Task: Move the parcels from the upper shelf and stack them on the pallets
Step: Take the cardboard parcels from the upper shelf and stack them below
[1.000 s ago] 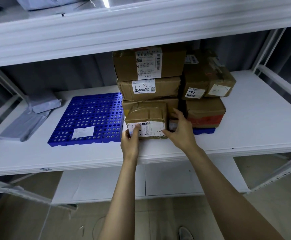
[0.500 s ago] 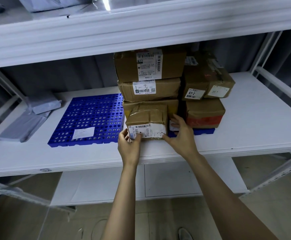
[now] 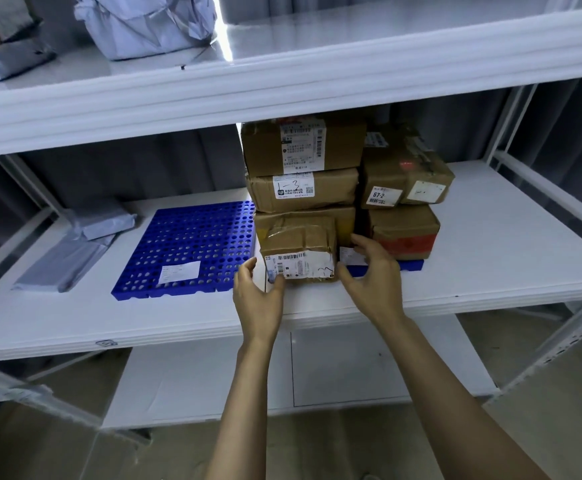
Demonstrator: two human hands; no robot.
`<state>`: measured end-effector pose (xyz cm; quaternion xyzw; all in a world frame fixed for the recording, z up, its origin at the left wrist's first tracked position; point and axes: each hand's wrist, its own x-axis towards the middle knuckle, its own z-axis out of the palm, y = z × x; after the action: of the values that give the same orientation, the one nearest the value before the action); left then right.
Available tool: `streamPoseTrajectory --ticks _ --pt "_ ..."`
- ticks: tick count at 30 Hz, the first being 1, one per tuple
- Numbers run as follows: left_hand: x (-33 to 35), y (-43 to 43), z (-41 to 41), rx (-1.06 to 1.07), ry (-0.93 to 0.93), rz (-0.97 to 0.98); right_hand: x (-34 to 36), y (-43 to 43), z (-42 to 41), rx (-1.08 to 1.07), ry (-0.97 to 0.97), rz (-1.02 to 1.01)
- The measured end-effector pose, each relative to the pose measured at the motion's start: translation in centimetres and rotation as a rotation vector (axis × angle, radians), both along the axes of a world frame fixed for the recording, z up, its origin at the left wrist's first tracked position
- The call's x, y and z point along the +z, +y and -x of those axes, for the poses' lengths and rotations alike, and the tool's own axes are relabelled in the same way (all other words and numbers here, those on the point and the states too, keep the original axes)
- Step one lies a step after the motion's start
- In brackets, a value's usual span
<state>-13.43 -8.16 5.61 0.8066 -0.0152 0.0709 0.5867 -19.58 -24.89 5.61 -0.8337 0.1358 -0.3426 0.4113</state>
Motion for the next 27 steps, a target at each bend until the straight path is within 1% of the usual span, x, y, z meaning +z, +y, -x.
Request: streamPoseTrajectory --ticks 4,8,12,16,21,27 --pt "2.9 1.0 1.1 -0.033 -0.097 -0.038 3.0 1.7 1.0 0.014 -0.119 0.072" --pt "6.5 2.9 2.4 -0.09 -0.263 -0.083 6.6 4.3 1.7 0.065 -0.199 0.145" --pt "9.6 5.6 3.5 -0.166 -0.353 -0.138 10.1 7.3 2.3 0.124 -0.304 0.202" --pt "12.6 9.1 4.6 -0.165 -0.465 -0.171 13.1 10.7 2.6 0.18 -0.396 0.259" --pt "17.1 11.8 4.9 -0.184 -0.64 -0.272 17.9 13.6 2.0 0.228 -0.493 0.362" --pt "22.2 13.5 3.9 -0.144 -0.781 -0.349 23.1 15.3 1.0 0.193 -0.603 0.493"
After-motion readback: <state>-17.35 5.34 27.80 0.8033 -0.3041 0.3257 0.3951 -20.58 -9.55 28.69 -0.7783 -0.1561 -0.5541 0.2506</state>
